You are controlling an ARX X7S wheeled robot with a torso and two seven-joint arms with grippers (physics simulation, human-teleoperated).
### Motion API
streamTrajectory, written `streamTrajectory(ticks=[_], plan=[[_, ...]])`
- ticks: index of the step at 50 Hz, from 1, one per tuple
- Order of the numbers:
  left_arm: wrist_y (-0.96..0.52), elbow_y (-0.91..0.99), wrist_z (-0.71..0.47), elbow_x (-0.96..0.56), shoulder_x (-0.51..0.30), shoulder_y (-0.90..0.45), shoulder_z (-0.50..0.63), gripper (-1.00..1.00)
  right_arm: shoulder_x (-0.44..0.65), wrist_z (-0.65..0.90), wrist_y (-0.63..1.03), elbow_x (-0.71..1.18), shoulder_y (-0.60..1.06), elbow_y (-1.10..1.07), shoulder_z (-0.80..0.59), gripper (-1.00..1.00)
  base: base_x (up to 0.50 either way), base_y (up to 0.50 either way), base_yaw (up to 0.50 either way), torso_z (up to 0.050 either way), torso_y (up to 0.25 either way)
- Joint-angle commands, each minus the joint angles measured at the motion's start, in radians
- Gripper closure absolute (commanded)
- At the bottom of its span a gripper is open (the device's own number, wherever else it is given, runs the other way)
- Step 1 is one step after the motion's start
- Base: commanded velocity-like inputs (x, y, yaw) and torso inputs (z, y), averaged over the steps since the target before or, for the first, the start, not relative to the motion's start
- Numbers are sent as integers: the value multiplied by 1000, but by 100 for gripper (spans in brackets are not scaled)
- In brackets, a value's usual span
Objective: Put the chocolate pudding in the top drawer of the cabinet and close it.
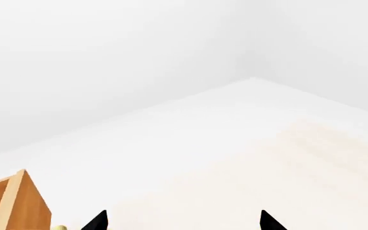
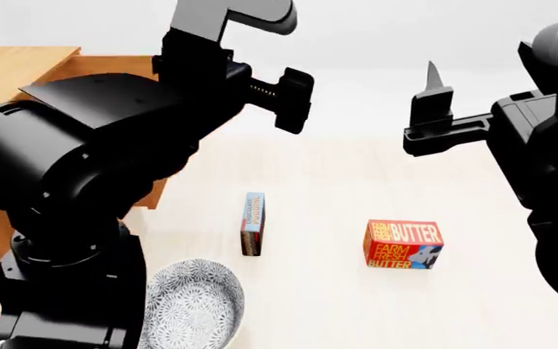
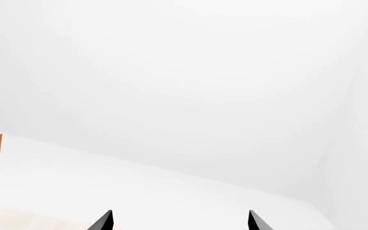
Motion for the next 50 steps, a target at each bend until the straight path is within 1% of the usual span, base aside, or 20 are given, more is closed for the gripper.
streamTrajectory(ticks=[1,9,24,29,40,50], plan=[[33,71,-56,-110,15,117,52,-100,8,-1,-11,-2,-13,-4,2,-100,0,0,0,0,0],[133,3,-84,-134,15,180,133,-100,13,3,-18,2,-23,-10,5,-100,0,0,0,0,0],[362,-280,-95,-111,9,215,277,-100,30,-18,-47,-19,-62,-12,12,-100,0,0,0,0,0],[432,-409,-112,-117,18,195,290,-100,31,-19,-50,-18,-62,-10,12,-100,0,0,0,0,0],[561,-636,-183,-199,21,146,357,-100,34,-30,-60,-30,-68,-4,7,-100,0,0,0,0,0],[601,-751,-240,-266,18,119,393,-100,38,-22,-62,-20,-67,-6,9,-100,0,0,0,0,0]])
